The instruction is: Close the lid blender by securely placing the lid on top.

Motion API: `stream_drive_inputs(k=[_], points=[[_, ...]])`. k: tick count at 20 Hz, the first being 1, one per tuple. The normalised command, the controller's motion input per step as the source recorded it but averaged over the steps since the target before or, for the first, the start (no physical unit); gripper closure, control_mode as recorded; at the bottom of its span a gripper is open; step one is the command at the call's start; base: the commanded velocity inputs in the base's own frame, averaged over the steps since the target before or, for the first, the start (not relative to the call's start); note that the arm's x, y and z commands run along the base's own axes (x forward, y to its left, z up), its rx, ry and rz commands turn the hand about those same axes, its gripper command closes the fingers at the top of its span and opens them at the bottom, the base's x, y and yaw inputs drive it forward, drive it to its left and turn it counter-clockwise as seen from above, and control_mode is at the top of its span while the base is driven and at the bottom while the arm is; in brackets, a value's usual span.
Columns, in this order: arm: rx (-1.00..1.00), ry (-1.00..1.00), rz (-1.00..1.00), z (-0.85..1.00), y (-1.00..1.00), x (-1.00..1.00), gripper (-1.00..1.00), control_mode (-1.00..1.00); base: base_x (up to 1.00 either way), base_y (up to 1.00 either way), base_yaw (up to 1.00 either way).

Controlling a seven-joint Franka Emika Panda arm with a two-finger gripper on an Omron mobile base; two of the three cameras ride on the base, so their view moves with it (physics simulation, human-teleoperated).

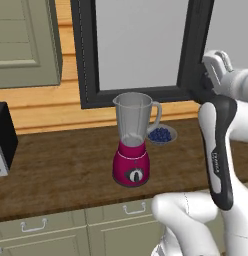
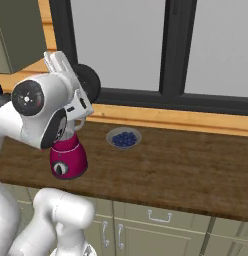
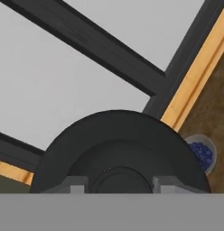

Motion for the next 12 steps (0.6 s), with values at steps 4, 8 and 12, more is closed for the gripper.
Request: stream_drive_inputs(k=[4, 8, 12], points=[[-0.08, 0.06, 0.00, 0.27, 0.63, 0.01, 1.00, -1.00, 0.00, 0.00, 0.00], [-0.12, 0.20, 0.00, 0.04, 0.71, 0.08, 1.00, -1.00, 0.00, 0.00, 0.00], [-0.08, 0.22, 0.00, 0.05, 0.54, 0.13, 1.00, -1.00, 0.00, 0.00, 0.00]])
